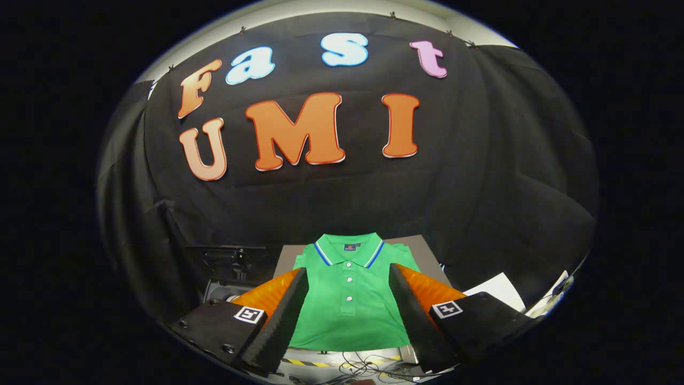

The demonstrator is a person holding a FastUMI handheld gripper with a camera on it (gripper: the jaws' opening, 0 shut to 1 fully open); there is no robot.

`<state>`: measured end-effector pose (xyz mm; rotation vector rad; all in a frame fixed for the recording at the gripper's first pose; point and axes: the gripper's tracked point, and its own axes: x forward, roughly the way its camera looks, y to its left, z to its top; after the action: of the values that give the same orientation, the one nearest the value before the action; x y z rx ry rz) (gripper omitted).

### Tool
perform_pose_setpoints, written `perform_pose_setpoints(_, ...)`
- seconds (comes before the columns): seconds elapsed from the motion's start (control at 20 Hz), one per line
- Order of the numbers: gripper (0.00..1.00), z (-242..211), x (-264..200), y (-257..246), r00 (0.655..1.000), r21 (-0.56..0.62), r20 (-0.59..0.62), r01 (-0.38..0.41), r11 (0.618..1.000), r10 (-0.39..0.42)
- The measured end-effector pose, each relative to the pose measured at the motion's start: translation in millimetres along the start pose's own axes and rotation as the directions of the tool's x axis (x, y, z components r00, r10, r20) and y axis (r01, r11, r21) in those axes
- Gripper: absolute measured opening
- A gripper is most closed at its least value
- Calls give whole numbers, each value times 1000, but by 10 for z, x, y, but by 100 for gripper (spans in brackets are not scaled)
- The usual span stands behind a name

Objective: Put the clothes into the washing machine and then close the washing machine lid.

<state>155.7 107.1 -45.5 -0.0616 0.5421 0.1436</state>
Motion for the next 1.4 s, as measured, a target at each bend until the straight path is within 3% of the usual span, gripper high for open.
perform_pose_setpoints(0.2,98,-210,443,62,989,-27,-149,0,1000,-4)
perform_pose_setpoints(0.45,97,-486,896,20,948,-33,-319,-2,999,-9)
perform_pose_setpoints(0.6,97,-733,1065,-47,890,-30,-456,15,999,-27)
perform_pose_setpoints(0.8,97,-929,1236,-38,837,-48,-547,0,999,-27)
perform_pose_setpoints(1.0,99,-1166,1306,-145,763,-89,-644,4,996,-61)
perform_pose_setpoints(1.2,100,-1173,1354,-137,717,-58,-696,-34,998,-16)
perform_pose_setpoints(1.4,100,-1181,1355,-128,670,-67,-742,-37,997,-25)
